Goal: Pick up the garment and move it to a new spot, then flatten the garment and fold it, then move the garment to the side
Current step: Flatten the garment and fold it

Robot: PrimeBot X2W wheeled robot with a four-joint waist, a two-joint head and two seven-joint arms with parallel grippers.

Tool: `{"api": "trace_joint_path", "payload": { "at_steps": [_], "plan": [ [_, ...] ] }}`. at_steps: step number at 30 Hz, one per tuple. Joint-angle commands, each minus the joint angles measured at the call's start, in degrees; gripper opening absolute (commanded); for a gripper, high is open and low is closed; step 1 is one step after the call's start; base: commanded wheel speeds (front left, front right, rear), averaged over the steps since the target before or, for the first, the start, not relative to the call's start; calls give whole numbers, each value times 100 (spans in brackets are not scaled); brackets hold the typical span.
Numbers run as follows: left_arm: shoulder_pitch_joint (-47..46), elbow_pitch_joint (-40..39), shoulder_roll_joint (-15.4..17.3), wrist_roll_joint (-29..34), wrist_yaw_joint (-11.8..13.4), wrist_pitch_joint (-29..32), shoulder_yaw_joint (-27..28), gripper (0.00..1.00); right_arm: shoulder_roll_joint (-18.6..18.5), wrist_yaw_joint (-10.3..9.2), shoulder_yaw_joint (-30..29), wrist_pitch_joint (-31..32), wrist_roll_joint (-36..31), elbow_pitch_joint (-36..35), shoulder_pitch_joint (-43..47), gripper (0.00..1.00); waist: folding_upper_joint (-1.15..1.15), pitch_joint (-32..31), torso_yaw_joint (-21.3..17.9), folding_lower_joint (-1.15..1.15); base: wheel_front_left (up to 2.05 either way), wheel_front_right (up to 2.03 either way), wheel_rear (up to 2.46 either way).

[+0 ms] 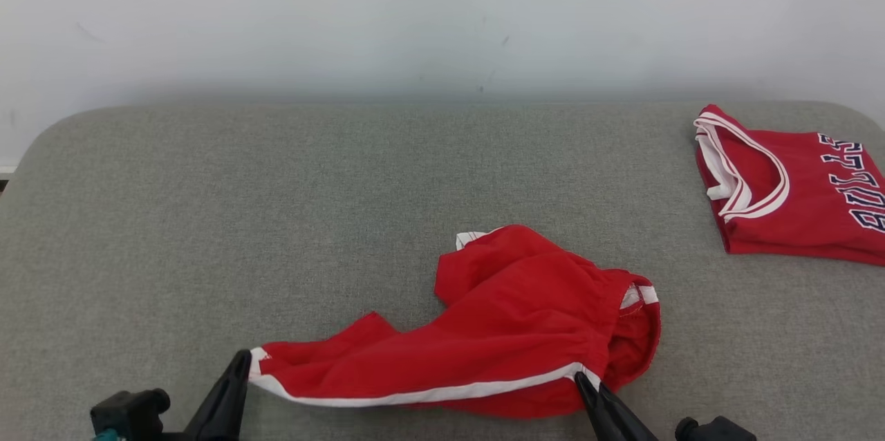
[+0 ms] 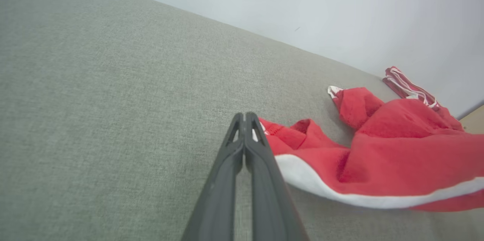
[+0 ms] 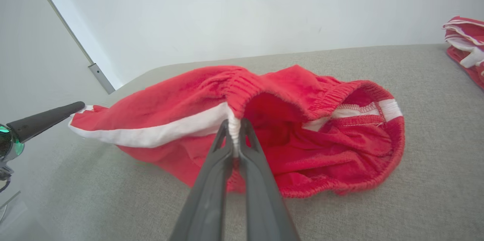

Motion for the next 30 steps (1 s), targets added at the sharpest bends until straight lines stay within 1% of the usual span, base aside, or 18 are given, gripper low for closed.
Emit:
{"api": "trace_joint_path", "payload": {
  "at_steps": [1,3,7,9,11,15,17,19,21,23,28,30],
  "plan": [
    [83,-118,15,57,38,-17,58,0,-35,-17,24,12,134,-83,61,0,0,-14,-11,0,0,0,0],
    [76,-323,-28,-93,84,-13,167,0,-100,-17,51,68,298,-253,24,0,0,-17,-16,0,0,0,0],
    [-334,-675,41,-180,171,224,269,0,-231,-17,-30,246,699,-590,-197,0,0,29,6,0,0,0,0],
    [-727,-818,64,-132,250,440,276,0,-335,-17,-68,404,905,-749,-415,0,0,97,19,0,0,0,0],
    [-1231,-899,54,-241,317,724,360,0,-429,-17,-116,603,1128,-898,-752,0,0,233,5,0,0,0,0],
    [-2597,-788,146,-342,336,1364,515,0,-564,-16,-161,987,1498,-1186,-1866,0,0,687,-116,0,0,0,0],
    [-3349,-597,145,-386,358,1676,599,0,-580,-17,-212,1199,1706,-1176,-2566,0,0,976,-192,0,0,0,0],
    [-4093,-316,132,-390,339,1920,639,0,-560,-17,-228,1410,1763,-1050,-3291,0,0,1230,-238,0,0,0,0],
    [-4809,16,102,-447,339,2101,732,0,-426,-17,-257,1685,1927,-824,-3976,0,0,1475,-282,0,0,0,0],
    [-5486,412,50,-546,418,2233,875,0,-327,-17,-327,1897,2016,-609,-4707,0,0,1729,-314,0,0,0,0],
    [-7053,1448,-66,-655,566,2265,1185,0,-55,-17,-415,2304,2102,124,-6348,0,0,2271,-374,0,0,0,0],
    [-7622,1786,-54,-589,563,2251,1233,0,37,-17,-412,2386,2064,421,-6995,0,0,2475,-426,0,0,0,0]
  ]
}}
